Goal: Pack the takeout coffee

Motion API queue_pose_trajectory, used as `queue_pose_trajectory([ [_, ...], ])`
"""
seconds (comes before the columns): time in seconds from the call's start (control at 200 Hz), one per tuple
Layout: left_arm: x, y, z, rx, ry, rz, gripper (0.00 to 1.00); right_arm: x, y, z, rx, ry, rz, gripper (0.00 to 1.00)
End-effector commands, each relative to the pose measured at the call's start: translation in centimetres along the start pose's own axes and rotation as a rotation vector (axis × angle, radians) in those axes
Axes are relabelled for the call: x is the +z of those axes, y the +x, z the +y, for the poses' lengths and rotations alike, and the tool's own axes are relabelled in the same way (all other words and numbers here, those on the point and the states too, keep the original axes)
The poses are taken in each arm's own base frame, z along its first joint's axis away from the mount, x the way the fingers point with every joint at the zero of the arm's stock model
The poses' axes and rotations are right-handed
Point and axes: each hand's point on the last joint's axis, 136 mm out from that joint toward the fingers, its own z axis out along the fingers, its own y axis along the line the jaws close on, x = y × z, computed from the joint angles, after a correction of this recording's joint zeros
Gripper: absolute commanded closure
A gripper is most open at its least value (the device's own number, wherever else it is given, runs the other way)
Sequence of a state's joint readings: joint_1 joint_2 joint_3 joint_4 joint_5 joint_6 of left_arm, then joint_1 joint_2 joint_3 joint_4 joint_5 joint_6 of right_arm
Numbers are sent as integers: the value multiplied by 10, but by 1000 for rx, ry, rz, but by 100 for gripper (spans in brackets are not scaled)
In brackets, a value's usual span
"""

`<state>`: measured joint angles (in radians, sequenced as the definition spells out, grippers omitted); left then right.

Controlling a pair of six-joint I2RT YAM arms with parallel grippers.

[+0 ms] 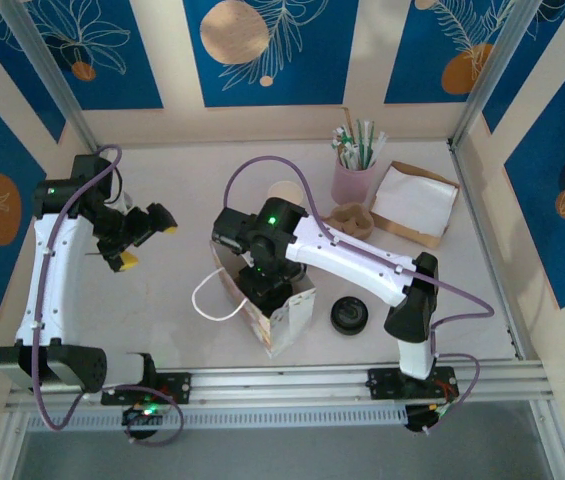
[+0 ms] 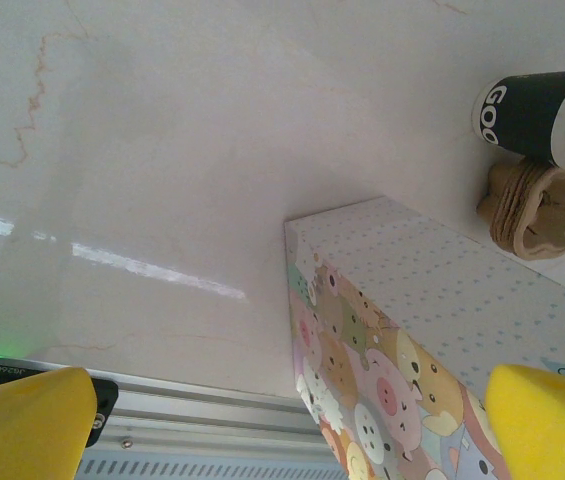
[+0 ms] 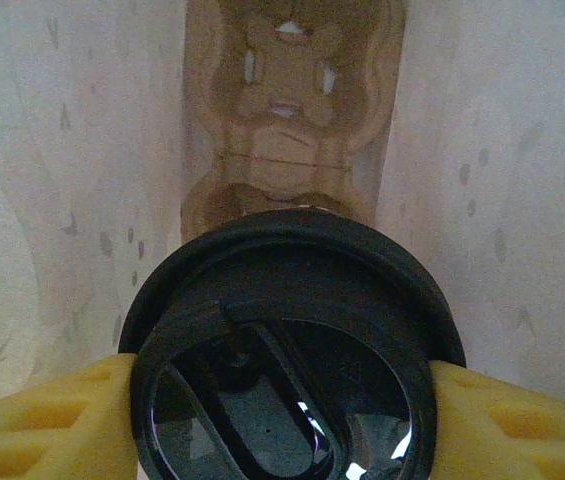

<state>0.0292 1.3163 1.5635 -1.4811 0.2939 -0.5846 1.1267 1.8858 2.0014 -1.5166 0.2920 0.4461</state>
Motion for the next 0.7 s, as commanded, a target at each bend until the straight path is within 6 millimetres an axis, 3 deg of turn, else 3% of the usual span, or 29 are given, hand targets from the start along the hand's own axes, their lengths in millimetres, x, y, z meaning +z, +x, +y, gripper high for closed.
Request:
queue_pose_trajectory([
  [0.0,-11,0,0,-5,16,-30,0,-7,1,1,-15,-15,-29,40],
  [0.695,-9,-1,-1,-14,25,-33,0,-14,-4,-3,-24,11,-102,40],
])
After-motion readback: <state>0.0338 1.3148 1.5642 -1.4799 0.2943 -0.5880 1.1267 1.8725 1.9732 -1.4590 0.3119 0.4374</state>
